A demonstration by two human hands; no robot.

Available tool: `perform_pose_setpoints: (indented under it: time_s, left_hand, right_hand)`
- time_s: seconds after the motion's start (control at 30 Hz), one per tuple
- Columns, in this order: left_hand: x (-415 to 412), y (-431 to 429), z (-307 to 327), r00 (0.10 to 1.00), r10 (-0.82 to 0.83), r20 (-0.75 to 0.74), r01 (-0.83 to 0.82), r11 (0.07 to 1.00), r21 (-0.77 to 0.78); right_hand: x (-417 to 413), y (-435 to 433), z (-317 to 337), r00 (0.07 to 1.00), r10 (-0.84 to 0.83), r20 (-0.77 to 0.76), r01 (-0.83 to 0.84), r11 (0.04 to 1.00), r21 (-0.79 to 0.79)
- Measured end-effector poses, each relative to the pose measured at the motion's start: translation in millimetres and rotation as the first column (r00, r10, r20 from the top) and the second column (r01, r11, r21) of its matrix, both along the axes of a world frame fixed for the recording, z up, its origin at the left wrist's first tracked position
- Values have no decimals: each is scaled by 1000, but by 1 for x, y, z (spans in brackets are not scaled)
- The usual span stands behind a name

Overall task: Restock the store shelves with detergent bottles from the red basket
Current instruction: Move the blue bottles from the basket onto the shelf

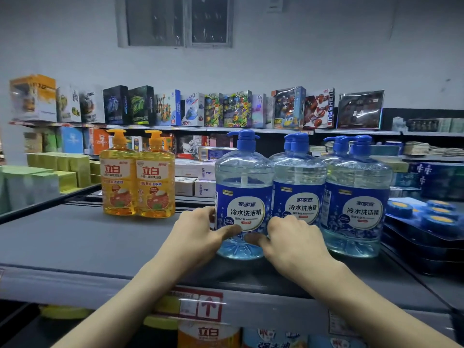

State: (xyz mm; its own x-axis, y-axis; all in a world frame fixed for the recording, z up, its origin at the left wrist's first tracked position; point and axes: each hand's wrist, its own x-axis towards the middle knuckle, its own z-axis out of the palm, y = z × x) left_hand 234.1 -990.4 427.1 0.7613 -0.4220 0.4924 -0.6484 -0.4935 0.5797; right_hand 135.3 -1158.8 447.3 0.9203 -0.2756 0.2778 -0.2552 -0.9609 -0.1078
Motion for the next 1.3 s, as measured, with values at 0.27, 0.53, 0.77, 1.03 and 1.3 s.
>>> perform_pose_setpoints:
  time_s: [0.27,0.53,0.77,1.03,1.3]
  left_hand:
    - [21,-7,-8,999,28,26,-28,1000,11]
    - [44,-13,-16,999,29,-24,-27,996,85]
    - [51,-15,-23,998,34,-59,-30,997,73]
    - [47,-13,-21,996,45,-75,-41,998,43]
    - [44,-14,-19,995,30,-94,-21,995,95]
  right_hand:
    - [19,1,2,1000,-5,13,6,998,-57]
    - [30,7,-7,1000,-7,23,11,984,-176]
    - [35,9,-10,999,-29,32,36,975,-219]
    - [33,9,-11,999,-35,41,43,975,-217]
    - [29,13,-14,999,-40,9,41,967,-251]
